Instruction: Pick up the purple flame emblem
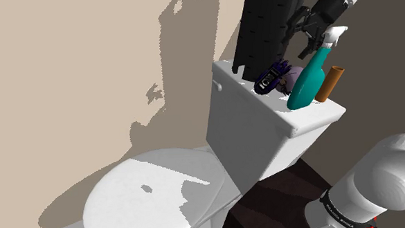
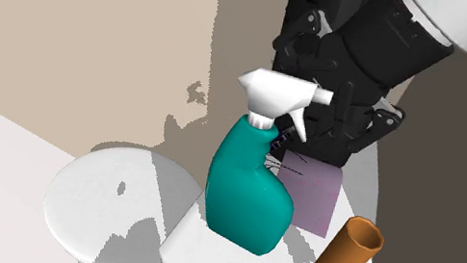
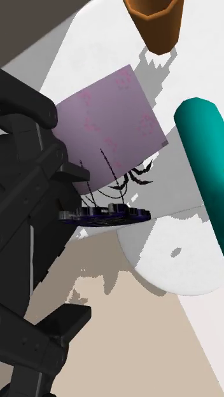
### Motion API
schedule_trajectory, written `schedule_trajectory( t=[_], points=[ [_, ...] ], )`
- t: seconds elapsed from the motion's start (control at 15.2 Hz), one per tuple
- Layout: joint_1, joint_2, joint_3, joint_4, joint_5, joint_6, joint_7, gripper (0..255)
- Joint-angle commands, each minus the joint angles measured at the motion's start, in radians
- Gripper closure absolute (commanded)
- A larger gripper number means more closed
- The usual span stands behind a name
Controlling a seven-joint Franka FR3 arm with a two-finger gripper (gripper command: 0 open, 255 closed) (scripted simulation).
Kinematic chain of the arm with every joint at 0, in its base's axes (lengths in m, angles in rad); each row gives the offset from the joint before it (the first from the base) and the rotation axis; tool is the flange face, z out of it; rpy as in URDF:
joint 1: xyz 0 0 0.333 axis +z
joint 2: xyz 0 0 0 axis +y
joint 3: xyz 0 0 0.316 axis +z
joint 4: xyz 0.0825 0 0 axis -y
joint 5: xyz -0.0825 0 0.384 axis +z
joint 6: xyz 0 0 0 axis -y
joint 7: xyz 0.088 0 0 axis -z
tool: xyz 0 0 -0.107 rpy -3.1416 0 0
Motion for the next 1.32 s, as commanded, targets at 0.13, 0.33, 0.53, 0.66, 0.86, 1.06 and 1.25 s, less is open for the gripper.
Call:
schedule_trajectory(
  t=[0.13,0.33,0.53,0.66,0.86,1.06,1.25],
  points=[
    [0.003,-0.012,-0.037,-0.066,0.015,0.049,-0.011,0],
    [0.052,-0.027,-0.071,-0.092,-0.010,0.077,0.006,0],
    [0.060,-0.018,-0.056,-0.085,-0.001,0.083,0.022,255],
    [0.060,-0.016,-0.058,-0.086,-0.001,0.086,0.019,255],
    [0.060,-0.019,-0.058,-0.090,-0.001,0.087,0.019,255],
    [0.035,-0.021,-0.058,-0.076,-0.001,0.062,0.002,255],
    [0.031,-0.011,-0.052,-0.031,0.004,0.028,0.013,255]
  ],
)
